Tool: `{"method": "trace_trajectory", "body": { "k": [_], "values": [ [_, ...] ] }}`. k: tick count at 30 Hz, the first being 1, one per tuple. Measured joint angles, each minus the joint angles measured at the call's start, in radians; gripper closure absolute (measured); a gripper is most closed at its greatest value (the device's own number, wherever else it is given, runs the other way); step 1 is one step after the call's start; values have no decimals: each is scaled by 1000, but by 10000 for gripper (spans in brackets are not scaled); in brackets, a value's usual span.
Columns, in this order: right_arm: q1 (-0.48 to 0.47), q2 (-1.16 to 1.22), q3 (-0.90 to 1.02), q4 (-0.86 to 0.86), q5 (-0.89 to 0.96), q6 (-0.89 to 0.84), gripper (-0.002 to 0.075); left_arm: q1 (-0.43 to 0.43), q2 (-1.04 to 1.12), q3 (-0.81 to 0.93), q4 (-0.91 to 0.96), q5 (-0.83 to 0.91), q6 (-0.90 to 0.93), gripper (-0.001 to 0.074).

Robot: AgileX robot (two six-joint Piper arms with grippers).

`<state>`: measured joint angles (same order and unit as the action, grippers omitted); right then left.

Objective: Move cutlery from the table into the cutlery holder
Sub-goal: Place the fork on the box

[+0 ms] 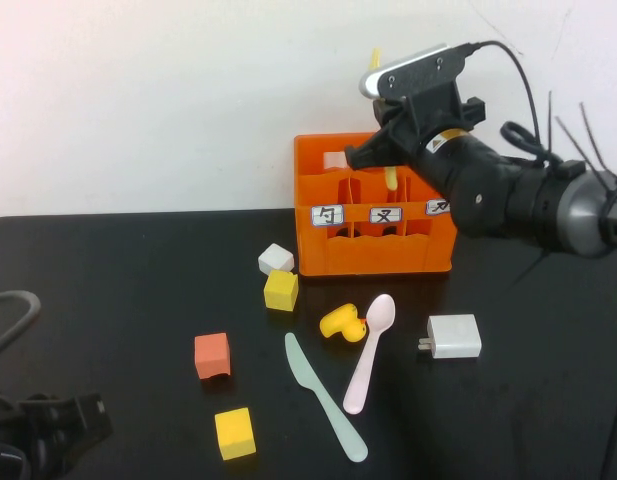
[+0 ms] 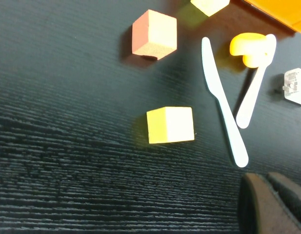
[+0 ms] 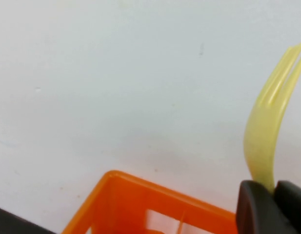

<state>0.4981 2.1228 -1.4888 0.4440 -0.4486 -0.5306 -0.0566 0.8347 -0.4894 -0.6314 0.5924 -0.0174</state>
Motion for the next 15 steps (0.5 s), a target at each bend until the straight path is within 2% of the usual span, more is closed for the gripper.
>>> {"method": "trace_trajectory", "body": {
  "k": [7,15],
  "values": [
    [0,48,0,-191,-79,165,681,0,0,0,0,2,17,736],
    [0,94,0,-279,-124,198,681,0,0,0,-2,2,17,736]
  ]
}}
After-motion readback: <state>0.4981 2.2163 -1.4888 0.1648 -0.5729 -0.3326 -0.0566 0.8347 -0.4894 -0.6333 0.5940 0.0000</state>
